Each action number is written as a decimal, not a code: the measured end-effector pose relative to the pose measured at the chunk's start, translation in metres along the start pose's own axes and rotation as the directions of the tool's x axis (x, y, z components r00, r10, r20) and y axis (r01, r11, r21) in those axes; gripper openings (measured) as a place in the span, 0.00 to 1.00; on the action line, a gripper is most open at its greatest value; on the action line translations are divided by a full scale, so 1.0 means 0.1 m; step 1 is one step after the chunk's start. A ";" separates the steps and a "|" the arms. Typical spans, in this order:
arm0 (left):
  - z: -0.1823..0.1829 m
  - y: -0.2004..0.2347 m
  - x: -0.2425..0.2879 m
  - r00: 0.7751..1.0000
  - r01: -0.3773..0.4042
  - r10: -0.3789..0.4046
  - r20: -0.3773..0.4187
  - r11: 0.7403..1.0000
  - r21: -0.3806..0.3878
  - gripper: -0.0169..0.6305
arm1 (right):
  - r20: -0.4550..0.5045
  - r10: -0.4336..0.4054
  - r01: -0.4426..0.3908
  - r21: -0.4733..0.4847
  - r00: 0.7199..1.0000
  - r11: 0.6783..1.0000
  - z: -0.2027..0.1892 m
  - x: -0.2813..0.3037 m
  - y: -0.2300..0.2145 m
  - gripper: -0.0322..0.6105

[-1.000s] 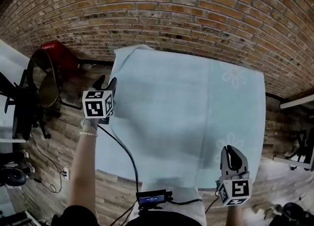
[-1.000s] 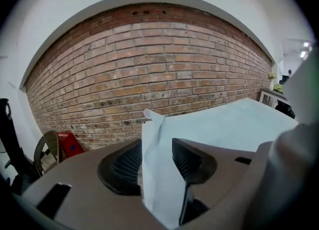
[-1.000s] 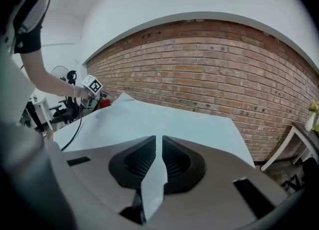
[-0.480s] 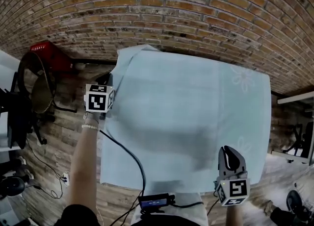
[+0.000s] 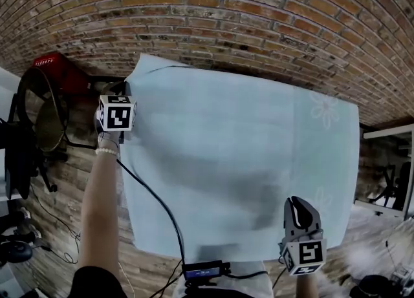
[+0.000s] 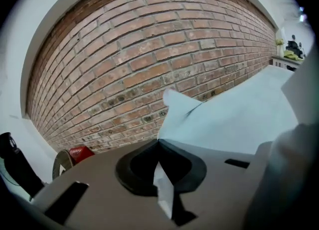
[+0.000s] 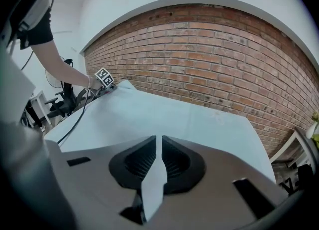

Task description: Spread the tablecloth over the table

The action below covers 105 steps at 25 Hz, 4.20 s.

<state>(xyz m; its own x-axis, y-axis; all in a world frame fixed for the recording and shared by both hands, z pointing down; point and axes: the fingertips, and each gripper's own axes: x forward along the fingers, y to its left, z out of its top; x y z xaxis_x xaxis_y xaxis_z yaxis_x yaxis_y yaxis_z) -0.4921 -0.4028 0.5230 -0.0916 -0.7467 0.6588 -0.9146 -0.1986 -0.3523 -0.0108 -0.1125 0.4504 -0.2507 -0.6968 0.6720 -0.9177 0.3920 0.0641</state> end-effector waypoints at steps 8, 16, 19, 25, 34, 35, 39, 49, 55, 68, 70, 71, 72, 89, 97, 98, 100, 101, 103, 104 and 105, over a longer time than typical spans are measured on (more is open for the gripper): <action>-0.22 -0.07 0.18 0.996 0.088 -0.088 0.006 0.990 -0.106 0.05 | -0.009 0.010 -0.010 0.010 1.000 1.000 0.02 0.14 0.09 0.14; -0.17 -0.01 -0.26 0.994 0.092 -0.075 0.081 0.969 -0.229 0.20 | 0.021 0.019 -0.020 0.013 1.000 1.000 0.03 0.04 0.09 0.14; -0.01 -0.16 -0.66 0.982 0.116 -0.078 0.173 0.968 -0.225 0.06 | 0.075 0.007 -0.009 0.017 0.997 1.000 0.08 -0.07 0.00 0.14; 0.33 -0.81 -1.64 0.932 0.217 -0.148 0.330 0.959 -0.183 0.05 | 0.178 -0.001 0.002 -0.007 0.984 1.000 0.13 -0.43 -0.30 0.12; 0.79 -1.81 -3.00 0.861 0.278 -0.204 0.466 0.956 -0.096 0.05 | 0.313 -0.004 0.009 -0.012 0.950 1.000 0.04 -1.26 -0.75 0.12; 0.83 -1.90 -3.13 0.853 0.287 -0.207 0.479 0.953 -0.098 0.05 | 0.323 -0.004 0.008 -0.012 0.946 1.000 0.03 -1.33 -0.78 0.12; 0.89 -2.35 -3.67 0.830 0.305 -0.238 0.505 0.951 -0.053 0.05 | 0.361 0.004 -0.006 0.003 0.933 1.000 -0.04 -1.60 -0.85 0.12; 0.87 -3.37 -4.86 0.763 0.348 -0.296 0.575 0.937 0.022 0.05 | 0.493 0.055 -0.049 -0.026 0.869 0.998 0.07 -2.30 -0.97 0.12; 0.80 -3.65 -5.27 0.736 0.376 -0.298 0.608 0.927 -0.001 0.05 | 0.535 0.086 -0.059 -0.068 0.840 0.996 0.08 -2.60 -0.94 0.11; 0.68 -3.99 -5.47 0.721 0.408 -0.333 0.608 0.913 0.016 0.05 | 0.554 0.106 -0.065 -0.093 0.826 0.994 0.04 -2.80 -0.91 0.11; 0.71 -4.02 -5.47 0.716 0.418 -0.347 0.606 0.908 0.026 0.05 | 0.569 0.095 -0.062 -0.078 0.817 0.995 0.11 -2.82 -0.91 0.11; 0.72 -4.04 -5.46 0.719 0.422 -0.354 0.598 0.906 0.029 0.05 | 0.571 0.092 -0.059 -0.075 0.816 0.995 0.12 -2.83 -0.92 0.11; 0.72 -4.05 -5.46 0.722 0.425 -0.360 0.591 0.905 0.031 0.05 | 0.569 0.090 -0.057 -0.076 0.818 0.996 0.11 -2.83 -0.93 0.11; 0.77 -4.09 -5.45 0.708 0.426 -0.357 0.609 0.904 0.034 0.05 | 0.527 0.092 -0.055 -0.085 0.845 0.995 -0.01 -2.79 -0.93 0.11; 0.75 -4.08 -5.47 0.712 0.428 -0.340 0.614 0.904 0.004 0.05 | 0.518 0.092 -0.055 -0.086 0.851 0.995 -0.03 -2.79 -0.94 0.11; 0.75 -4.08 -5.47 0.709 0.430 -0.341 0.617 0.903 0.004 0.05 | 0.529 0.090 -0.057 -0.079 0.844 0.995 -0.01 -2.79 -0.93 0.11; 0.75 -4.08 -5.47 0.707 0.430 -0.339 0.621 0.903 0.003 0.05 | 0.547 0.090 -0.062 -0.069 0.832 0.996 0.03 -2.80 -0.91 0.11; 0.75 -4.07 -5.47 0.707 0.424 -0.333 0.624 0.905 0.002 0.05 | 0.534 0.092 -0.061 -0.074 0.840 0.995 0.01 -2.79 -0.91 0.11; 0.75 -4.05 -5.46 0.713 0.415 -0.321 0.624 0.910 -0.007 0.05 | 0.498 0.097 -0.059 -0.092 0.862 0.994 -0.06 -2.76 -0.90 0.11; 0.74 -4.04 -5.46 0.719 0.413 -0.318 0.619 0.911 -0.011 0.05 | 0.499 0.100 -0.059 -0.096 0.861 0.994 -0.05 -2.76 -0.89 0.11; 0.73 -4.03 -5.45 0.726 0.411 -0.317 0.610 0.912 -0.016 0.05 | 0.509 0.102 -0.060 -0.099 0.855 0.993 -0.04 -2.75 -0.88 0.11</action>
<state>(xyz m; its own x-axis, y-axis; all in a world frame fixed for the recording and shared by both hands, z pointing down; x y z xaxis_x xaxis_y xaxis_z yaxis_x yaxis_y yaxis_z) -0.0445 0.0380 0.2577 0.4633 -0.8668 0.1845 -0.8776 -0.4777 -0.0400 0.1406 0.0472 0.2626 -0.4649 -0.8611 0.2059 -0.8660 0.4906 0.0966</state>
